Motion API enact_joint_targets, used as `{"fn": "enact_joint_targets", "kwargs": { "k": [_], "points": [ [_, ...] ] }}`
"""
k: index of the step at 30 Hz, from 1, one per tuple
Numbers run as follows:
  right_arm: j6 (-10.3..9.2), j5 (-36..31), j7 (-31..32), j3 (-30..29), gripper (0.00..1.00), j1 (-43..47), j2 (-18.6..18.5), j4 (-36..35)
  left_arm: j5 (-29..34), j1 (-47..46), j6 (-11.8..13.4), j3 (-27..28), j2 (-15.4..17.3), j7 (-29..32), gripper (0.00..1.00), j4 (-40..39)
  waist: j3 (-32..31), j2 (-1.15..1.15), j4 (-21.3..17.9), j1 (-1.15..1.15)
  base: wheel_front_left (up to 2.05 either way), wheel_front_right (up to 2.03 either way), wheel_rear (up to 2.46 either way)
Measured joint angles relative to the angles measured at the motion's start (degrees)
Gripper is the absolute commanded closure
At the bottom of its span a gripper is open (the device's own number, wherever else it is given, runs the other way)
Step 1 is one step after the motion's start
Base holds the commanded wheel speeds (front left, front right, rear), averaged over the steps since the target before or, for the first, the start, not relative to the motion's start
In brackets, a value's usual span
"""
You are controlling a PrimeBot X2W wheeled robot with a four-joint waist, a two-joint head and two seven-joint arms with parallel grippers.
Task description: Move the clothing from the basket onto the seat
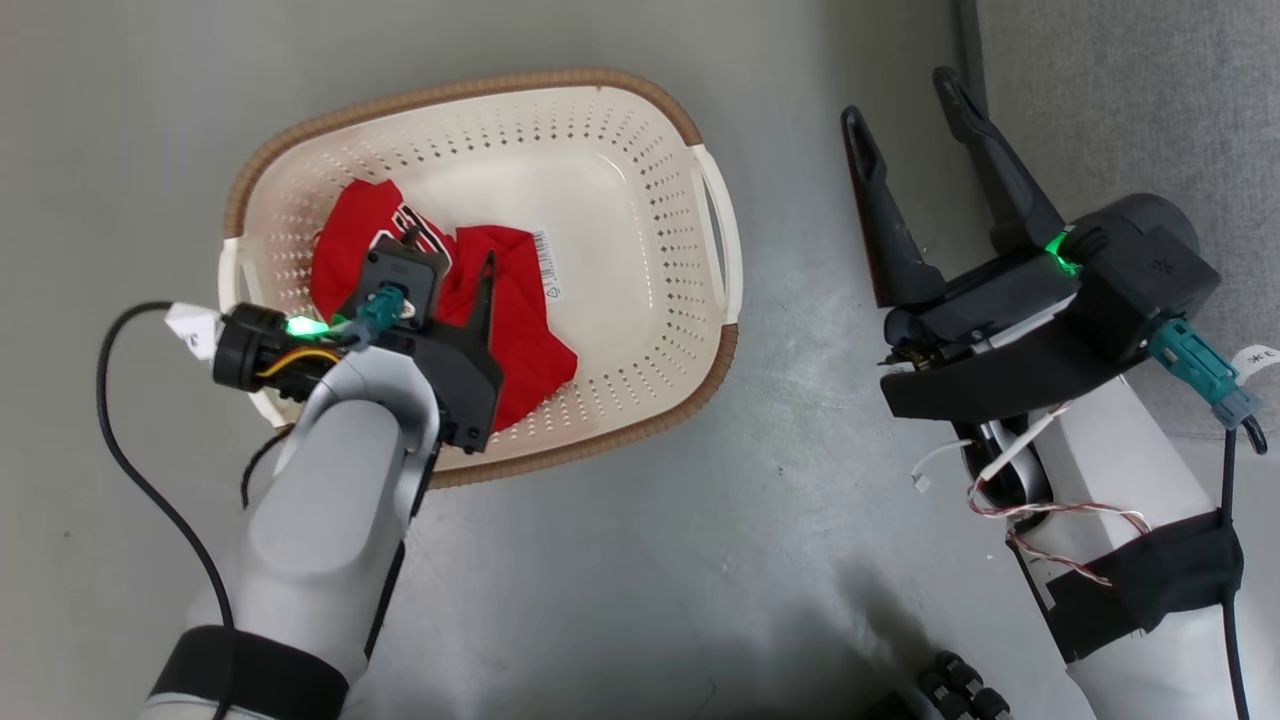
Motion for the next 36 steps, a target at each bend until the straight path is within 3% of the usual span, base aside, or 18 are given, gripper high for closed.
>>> {"fn": "enact_joint_targets", "kwargs": {
  "k": [13, 36],
  "points": [
    [0.00, 0.2, 0.0, 0.8, 0.00, -1.1, 0.6, -0.1, 4.4, -6.4, 2.0, -2.4, 2.6, 7.2, 0.00, 7.6, 4.3, -0.01, -2.0, 0.00, 0.00, 0.00, 0.00],
    [0.00, 2.7, 0.0, 3.3, 0.00, -2.7, 1.5, -2.1, 9.1, -16.8, 3.0, -5.2, 7.1, 16.1, 0.00, 14.8, 11.0, -0.01, -5.3, -0.01, 0.00, 0.00, 0.00]
  ]
}}
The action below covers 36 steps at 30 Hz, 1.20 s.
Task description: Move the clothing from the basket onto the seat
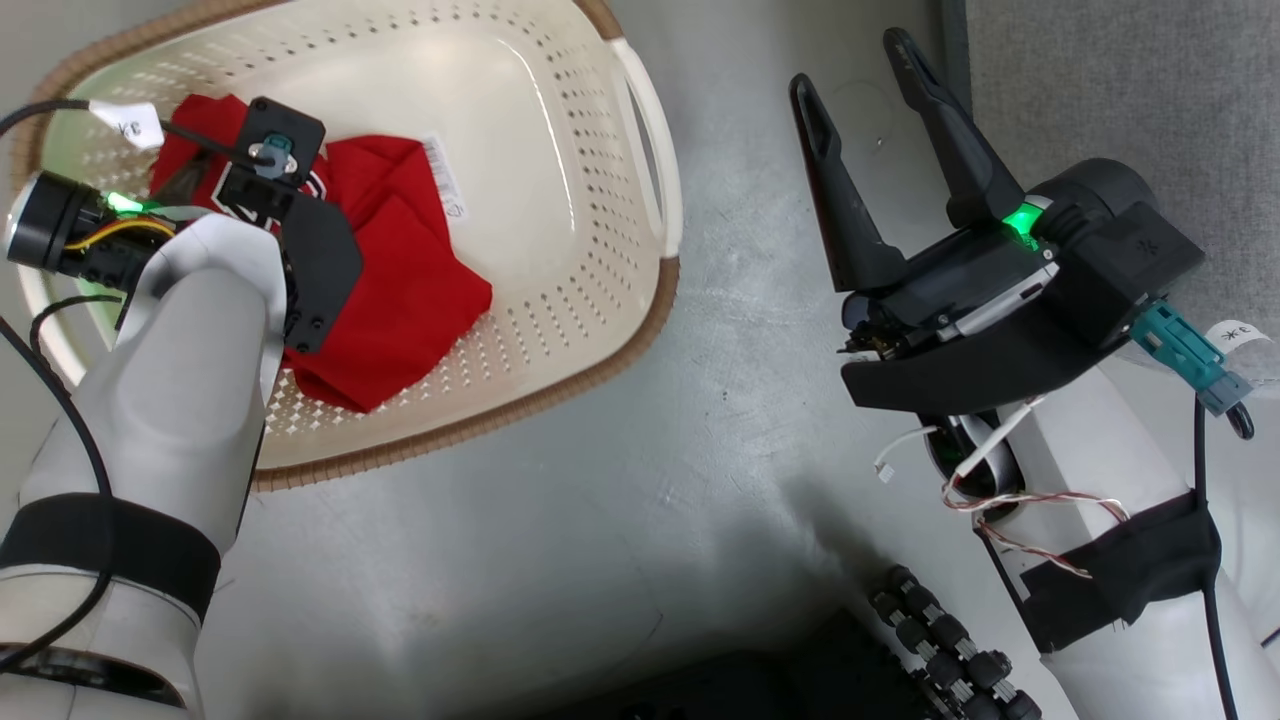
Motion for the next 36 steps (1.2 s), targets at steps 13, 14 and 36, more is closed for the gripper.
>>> {"fn": "enact_joint_targets", "kwargs": {
  "k": [13, 14, 36],
  "points": [
    [-0.18, 2.1, 0.0, 1.7, 0.00, 0.0, 0.1, -0.7, 1.1, -1.1, 0.0, -1.5, 0.2, 1.4, 0.00, 2.7, 2.6, 0.00, -1.3, 0.00, 0.00, 0.00, 0.00],
    [-0.41, 2.4, 0.0, 1.8, 0.00, 0.0, 0.1, -0.8, 1.4, -1.1, 0.0, -1.8, 0.2, 1.4, 0.00, 2.8, 2.6, 0.00, -1.3, 0.00, 0.00, 0.00, 0.00],
    [-1.34, 3.9, 0.0, 0.5, 0.00, -1.2, 0.1, 4.6, 2.0, 0.5, -1.6, -3.2, -5.1, -5.5, 1.00, 3.9, -2.5, 0.00, -0.8, 0.00, 0.00, 0.00, 0.00]
  ]
}}
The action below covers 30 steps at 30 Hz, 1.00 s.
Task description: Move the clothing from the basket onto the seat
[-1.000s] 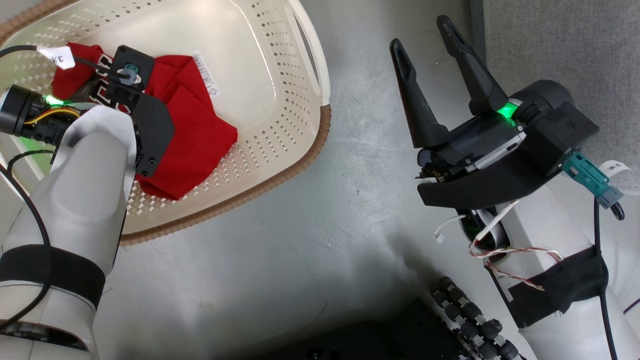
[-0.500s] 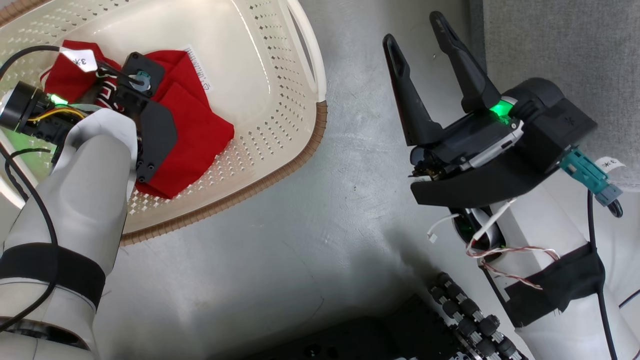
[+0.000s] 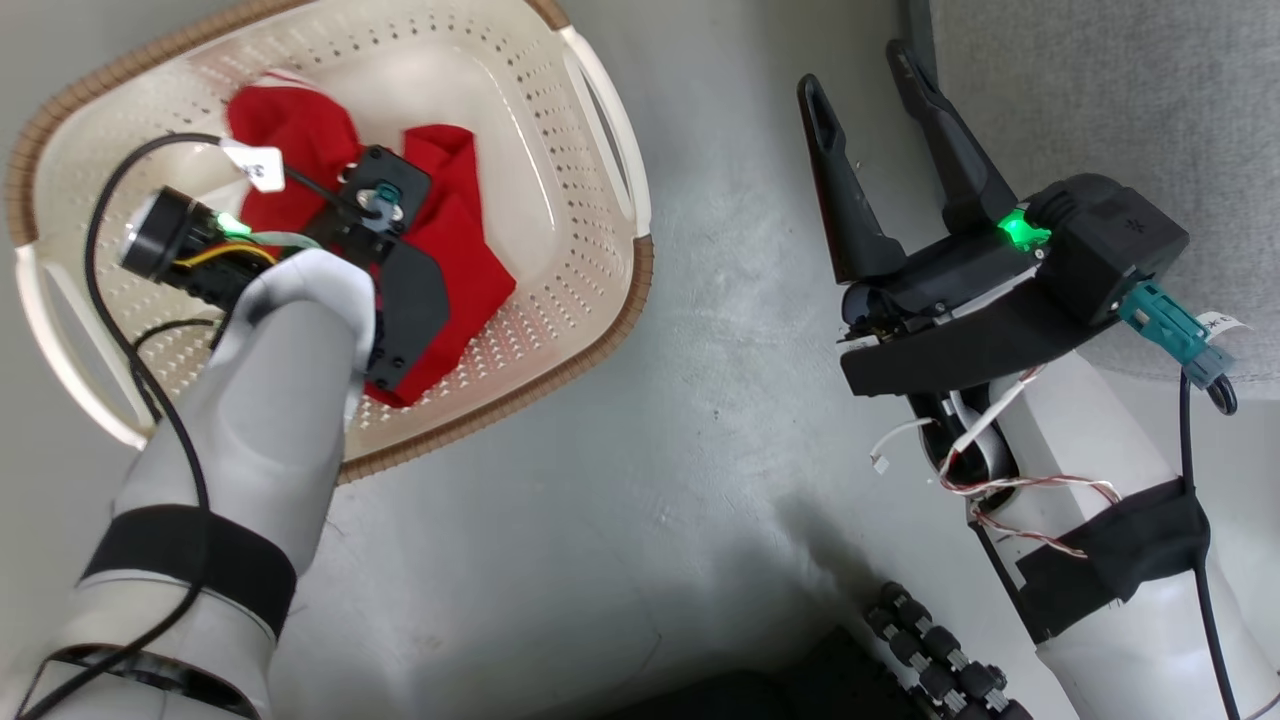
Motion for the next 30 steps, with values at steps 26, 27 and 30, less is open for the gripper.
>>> {"fn": "enact_joint_targets", "kwargs": {
  "k": [26, 27, 30],
  "points": [
    [0.85, -1.0, 0.0, -2.0, 0.00, 4.2, -1.7, 10.1, -10.7, 11.8, -3.5, 5.8, -4.1, -18.4, 1.00, -1.0, -18.5, 0.00, 5.7, 0.00, 0.00, 0.00, 0.00],
    [0.86, -1.0, 0.0, -2.0, 0.00, 4.5, -1.7, 10.6, -10.7, 12.3, -4.0, 5.9, -4.2, -19.2, 1.00, -1.3, -19.3, 0.00, 5.9, -0.01, 0.00, 0.00, 0.00],
    [1.26, -1.0, 0.0, -2.0, 0.00, 5.7, -1.9, 11.9, -12.4, 13.9, -4.5, 6.2, -4.3, -20.0, 1.00, -1.9, -21.8, 0.00, 6.7, -0.01, 0.00, 0.00, 0.00]
  ]
}}
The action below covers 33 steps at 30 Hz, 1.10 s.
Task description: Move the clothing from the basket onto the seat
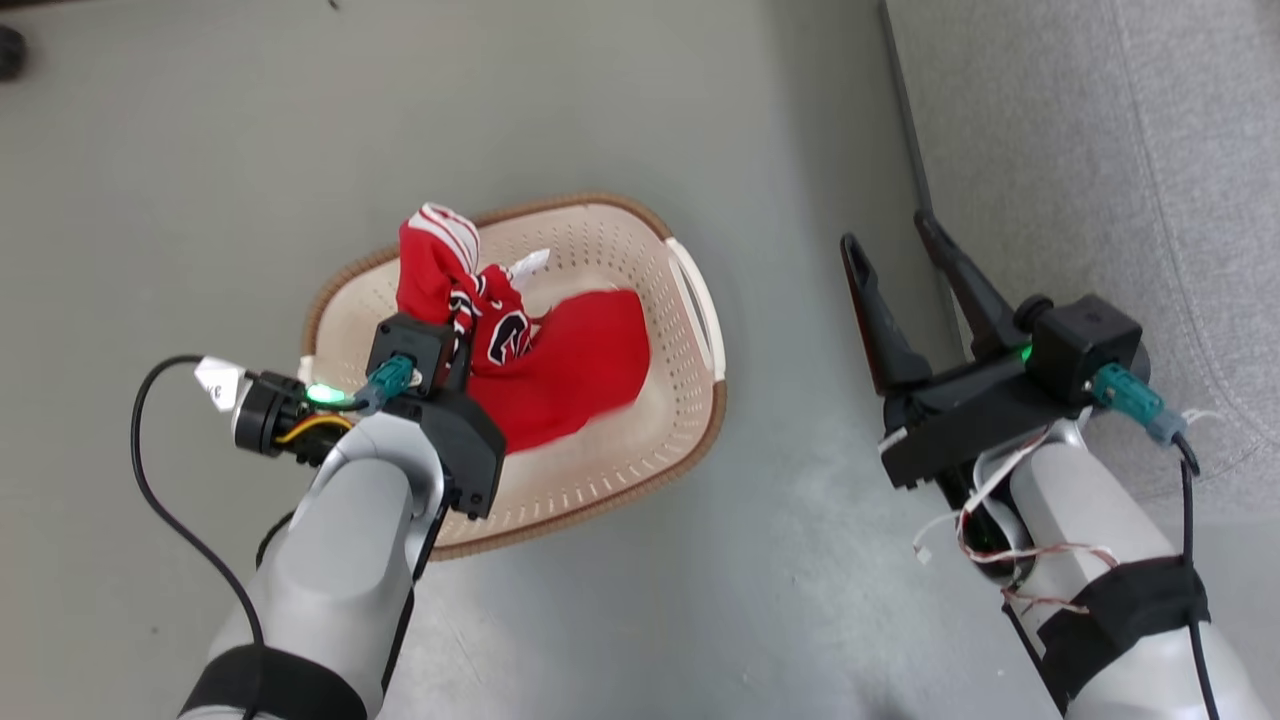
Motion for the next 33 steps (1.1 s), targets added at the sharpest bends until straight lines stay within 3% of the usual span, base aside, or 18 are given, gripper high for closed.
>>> {"fn": "enact_joint_targets", "kwargs": {
  "k": [8, 22, 33],
  "points": [
    [0.01, 0.3, 0.0, 0.0, 0.00, 4.1, -0.1, 2.7, -2.1, 4.5, -0.5, 1.0, 0.0, -0.7, 1.00, -1.5, -6.7, 0.00, 1.7, 0.00, 0.00, 0.00, 0.00],
    [0.08, 0.0, 0.0, 0.1, 0.00, 10.7, -1.1, 5.4, -11.0, 15.3, -0.5, -0.4, 0.0, -1.0, 1.00, -11.4, -18.3, -0.01, 4.2, 0.00, 0.00, 0.00, 0.00],
    [0.09, 0.1, 0.0, -0.3, 0.00, 14.9, -0.9, 5.8, -11.6, 18.6, 0.6, 1.4, 0.1, -1.0, 1.00, -18.5, -24.9, -0.01, 5.9, 0.00, 0.00, 0.00, 0.00]
  ]
}}
